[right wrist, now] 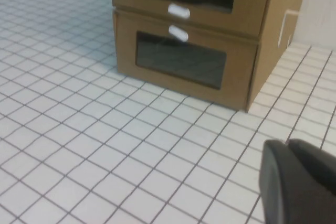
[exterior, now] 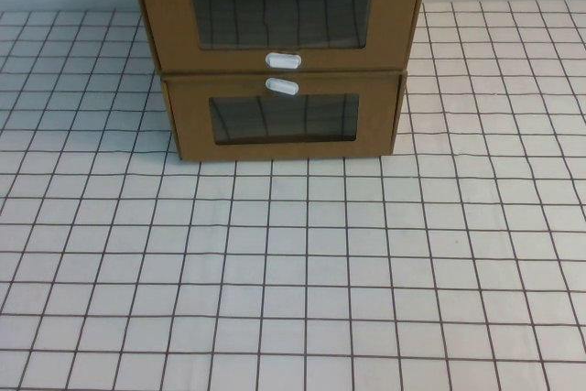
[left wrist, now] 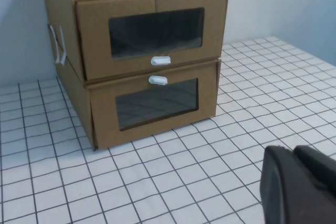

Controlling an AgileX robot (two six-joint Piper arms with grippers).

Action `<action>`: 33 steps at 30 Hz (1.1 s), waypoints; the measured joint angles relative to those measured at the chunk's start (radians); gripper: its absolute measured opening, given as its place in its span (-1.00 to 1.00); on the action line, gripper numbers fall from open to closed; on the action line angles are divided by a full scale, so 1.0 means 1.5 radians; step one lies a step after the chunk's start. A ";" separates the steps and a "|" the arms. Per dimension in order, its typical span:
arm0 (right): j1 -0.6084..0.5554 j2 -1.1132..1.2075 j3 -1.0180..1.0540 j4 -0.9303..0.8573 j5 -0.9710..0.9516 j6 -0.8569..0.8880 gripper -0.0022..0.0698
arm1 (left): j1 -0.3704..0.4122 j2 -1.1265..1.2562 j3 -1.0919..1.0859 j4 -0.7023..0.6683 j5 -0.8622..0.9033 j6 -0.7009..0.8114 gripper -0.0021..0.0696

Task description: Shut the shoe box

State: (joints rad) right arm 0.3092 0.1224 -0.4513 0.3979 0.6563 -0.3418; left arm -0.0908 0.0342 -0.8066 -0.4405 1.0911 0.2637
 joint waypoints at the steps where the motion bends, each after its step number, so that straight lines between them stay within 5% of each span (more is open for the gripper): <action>1: 0.000 0.000 0.011 0.000 0.001 0.001 -0.98 | 0.000 -0.010 0.018 0.005 -0.017 0.000 -0.96; 24: 0.000 0.000 0.105 0.013 -0.022 0.001 -0.98 | 0.000 -0.019 0.258 0.031 -0.202 -0.004 -0.96; 33: 0.000 0.000 0.105 0.013 -0.024 0.001 -0.98 | 0.000 -0.019 0.407 0.220 -0.435 -0.016 -0.96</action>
State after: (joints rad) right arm 0.3092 0.1224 -0.2942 0.4175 0.6196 -0.3398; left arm -0.0908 0.0061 -0.1966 -0.1107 0.4381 0.2395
